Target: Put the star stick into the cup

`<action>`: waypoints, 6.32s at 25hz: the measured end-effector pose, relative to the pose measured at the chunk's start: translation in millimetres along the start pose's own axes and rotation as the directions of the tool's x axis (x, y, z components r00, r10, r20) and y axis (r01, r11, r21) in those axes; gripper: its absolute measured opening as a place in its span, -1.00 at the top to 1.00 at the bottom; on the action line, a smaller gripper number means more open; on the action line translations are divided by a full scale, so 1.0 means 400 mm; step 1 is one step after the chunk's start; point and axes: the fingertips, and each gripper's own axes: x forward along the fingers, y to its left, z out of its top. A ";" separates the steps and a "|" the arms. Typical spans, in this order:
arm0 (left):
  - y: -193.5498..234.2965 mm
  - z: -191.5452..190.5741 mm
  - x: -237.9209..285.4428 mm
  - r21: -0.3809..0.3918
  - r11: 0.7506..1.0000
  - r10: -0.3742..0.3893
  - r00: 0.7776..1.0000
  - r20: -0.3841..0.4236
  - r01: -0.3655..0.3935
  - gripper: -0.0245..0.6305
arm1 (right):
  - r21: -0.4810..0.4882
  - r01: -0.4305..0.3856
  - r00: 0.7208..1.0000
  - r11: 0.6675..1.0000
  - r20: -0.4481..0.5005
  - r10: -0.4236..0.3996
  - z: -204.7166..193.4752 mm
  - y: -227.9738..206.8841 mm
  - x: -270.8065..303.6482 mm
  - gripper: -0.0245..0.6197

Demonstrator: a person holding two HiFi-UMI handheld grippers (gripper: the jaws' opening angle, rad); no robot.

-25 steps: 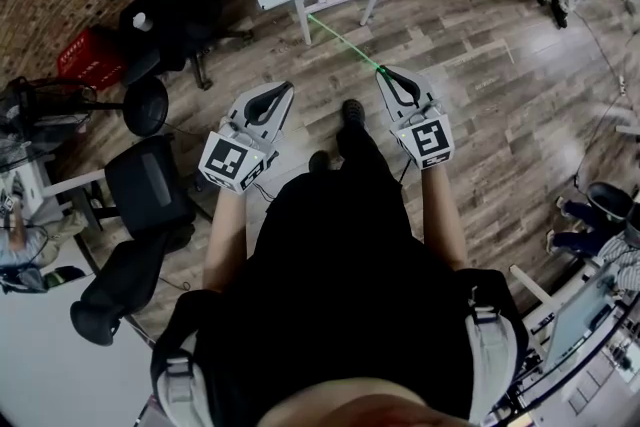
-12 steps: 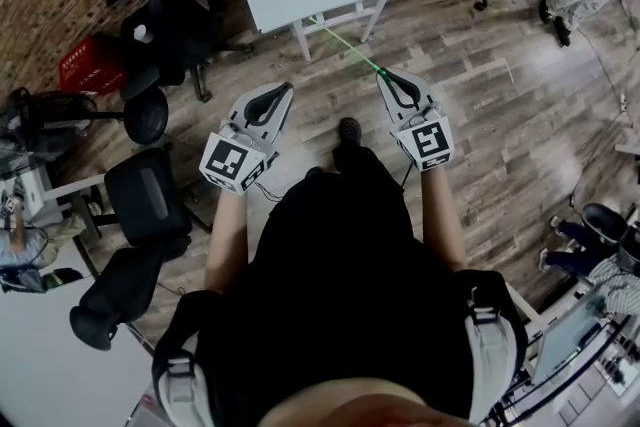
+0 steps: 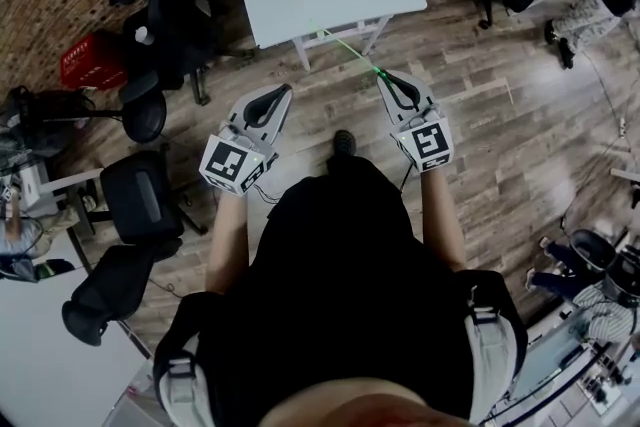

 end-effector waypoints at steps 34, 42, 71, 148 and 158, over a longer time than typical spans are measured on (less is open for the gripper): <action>0.057 0.006 0.181 -0.028 0.994 0.106 0.994 -0.032 -0.107 0.85 | -0.028 -0.098 0.995 0.995 -0.013 0.098 -0.028 -0.229 0.115 0.89; 0.117 0.030 0.273 -0.013 1.000 0.025 1.000 -0.013 -0.025 0.86 | -0.019 -0.048 0.998 0.999 -0.041 0.047 -0.035 -0.272 0.147 0.89; 0.528 0.118 0.510 0.025 0.987 -0.161 0.987 0.005 0.161 0.85 | 0.018 0.137 0.983 0.990 -0.129 -0.134 -0.016 -0.436 0.481 0.89; 0.831 0.092 0.569 -0.032 0.998 0.061 0.998 -0.026 -0.062 0.85 | -0.100 -0.020 0.954 0.995 -0.300 -0.011 -0.139 -0.579 0.905 0.88; 0.826 0.088 0.567 -0.034 0.996 0.083 0.996 -0.024 -0.084 0.85 | -0.084 -0.025 0.952 0.996 -0.307 -0.002 -0.144 -0.584 0.916 0.88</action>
